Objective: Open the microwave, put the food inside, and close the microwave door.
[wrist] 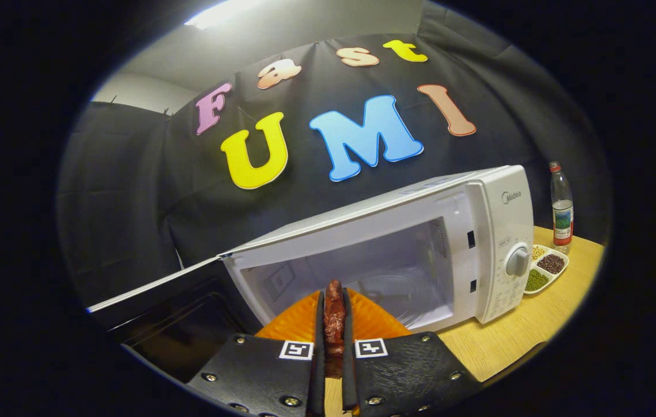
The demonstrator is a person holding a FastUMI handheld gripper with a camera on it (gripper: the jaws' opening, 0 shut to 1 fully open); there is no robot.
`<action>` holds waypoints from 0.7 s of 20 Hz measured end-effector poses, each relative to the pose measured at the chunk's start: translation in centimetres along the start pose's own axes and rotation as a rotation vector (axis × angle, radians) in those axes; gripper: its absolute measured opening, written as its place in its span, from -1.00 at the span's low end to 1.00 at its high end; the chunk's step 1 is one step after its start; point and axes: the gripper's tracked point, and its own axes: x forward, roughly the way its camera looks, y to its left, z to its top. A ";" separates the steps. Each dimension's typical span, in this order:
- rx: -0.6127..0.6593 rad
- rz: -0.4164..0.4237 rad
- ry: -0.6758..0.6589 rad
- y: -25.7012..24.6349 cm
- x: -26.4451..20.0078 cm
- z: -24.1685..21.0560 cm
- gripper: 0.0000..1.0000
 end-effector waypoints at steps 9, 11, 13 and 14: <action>-0.078 -0.098 -0.048 1.0 6.8 -0.3 -0.76; -0.096 -0.119 -0.051 0.8 8.0 -0.6 -0.77; -0.083 -0.140 -0.042 0.3 9.2 -1.2 -0.77; -0.078 -0.149 -0.038 -0.1 9.5 -1.6 -0.76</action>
